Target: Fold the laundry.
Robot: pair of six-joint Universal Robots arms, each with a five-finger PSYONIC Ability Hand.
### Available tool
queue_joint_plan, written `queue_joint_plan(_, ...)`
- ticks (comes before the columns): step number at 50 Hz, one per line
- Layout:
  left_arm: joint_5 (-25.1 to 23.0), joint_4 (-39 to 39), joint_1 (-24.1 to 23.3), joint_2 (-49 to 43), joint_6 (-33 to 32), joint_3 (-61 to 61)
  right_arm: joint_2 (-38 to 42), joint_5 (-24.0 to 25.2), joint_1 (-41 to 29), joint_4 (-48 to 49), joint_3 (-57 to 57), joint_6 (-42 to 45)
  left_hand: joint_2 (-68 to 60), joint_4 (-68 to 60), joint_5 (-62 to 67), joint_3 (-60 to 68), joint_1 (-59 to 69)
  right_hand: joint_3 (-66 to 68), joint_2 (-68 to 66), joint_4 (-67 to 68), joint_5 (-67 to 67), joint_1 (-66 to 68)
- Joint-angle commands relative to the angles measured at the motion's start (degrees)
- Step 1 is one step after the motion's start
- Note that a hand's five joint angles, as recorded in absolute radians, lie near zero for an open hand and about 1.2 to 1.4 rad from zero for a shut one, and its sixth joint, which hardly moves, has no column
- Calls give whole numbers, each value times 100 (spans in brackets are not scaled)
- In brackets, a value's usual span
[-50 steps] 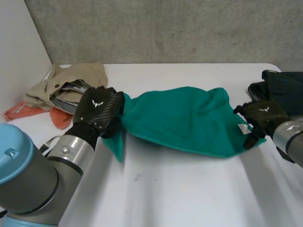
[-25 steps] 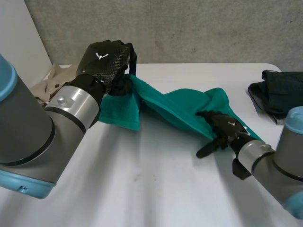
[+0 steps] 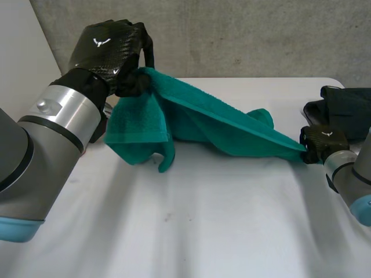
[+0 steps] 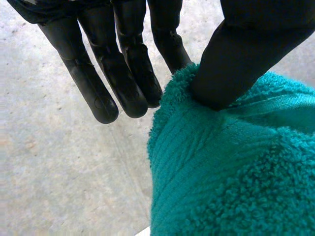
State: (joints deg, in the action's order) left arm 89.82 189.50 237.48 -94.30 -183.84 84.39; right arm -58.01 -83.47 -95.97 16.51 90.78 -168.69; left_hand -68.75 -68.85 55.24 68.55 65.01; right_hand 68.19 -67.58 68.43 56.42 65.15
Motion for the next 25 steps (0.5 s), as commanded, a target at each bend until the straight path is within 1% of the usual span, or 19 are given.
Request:
queue_joint_plan(1,-9,-220,211,-9,-29,165,-684,279,113,-183,36,643,-1125,-1115,1476,1145,1499,1181,-1242,1157,1358,1485)
queue_joint_plan(2,-17,-325,229,-18,-37,226,-851,323,122,-297,28,854,-1125,-1115,1476,1145,1499,1181,-1242,1157,1358,1485)
queue_joint_plan(3,-18,-378,246,-18,-37,253,-1209,401,148,-594,-7,1291,-1125,-1115,1476,1145,1499,1181,-1242,1157,1358,1485)
queue_joint_plan(6,-35,-632,308,-18,-55,358,-1721,437,315,-1209,-139,1996,-1125,-1115,1476,1145,1499,1181,-1242,1157,1358,1485)
queue_joint_plan(7,-26,-703,325,-18,-64,385,-2010,463,429,-1655,-270,2451,-1125,-1115,1476,1145,1499,1181,-1242,1157,1358,1485)
queue_joint_plan(10,-44,-1053,413,-9,-99,481,-2381,446,500,-2370,-560,3095,-1125,-1115,1476,1145,1499,1181,-1242,1157,1358,1485)
queue_joint_plan(11,-44,-1142,440,-9,-125,499,-2599,411,500,-2833,-770,3428,-1125,-1115,1476,1145,1499,1181,-1242,1157,1358,1485)
queue_joint_plan(14,-53,-1502,484,-9,-248,569,-2873,385,491,-3434,-1044,3782,-1125,-1115,1476,1145,1499,1181,-1242,1157,1358,1485)
queue_joint_plan(15,-53,-1564,492,-9,-292,596,-3013,393,491,-3801,-1175,3922,-1125,-1115,1476,1145,1499,1181,-1242,1157,1358,1485)
queue_joint_plan(18,-61,-1723,510,-53,-537,736,-3225,481,526,-4461,-1229,4133,-1125,-1115,1476,1145,1499,1181,-1242,1157,1358,1485)
queue_joint_plan(21,-44,-1697,510,-167,-809,868,-3164,482,500,-4753,-1168,4353,-1125,-1115,1476,1145,1499,1181,-1242,1157,1358,1485)
queue_joint_plan(23,-35,-1653,501,-307,-942,912,-2989,367,430,-4780,-1124,4520,-1125,-1115,1476,1145,1499,1181,-1242,1157,1358,1485)
queue_joint_plan(25,-35,-1478,501,-746,-1188,877,-2691,279,316,-4780,-1106,4696,-1125,-1115,1476,1145,1499,1181,-1242,1157,1358,1485)
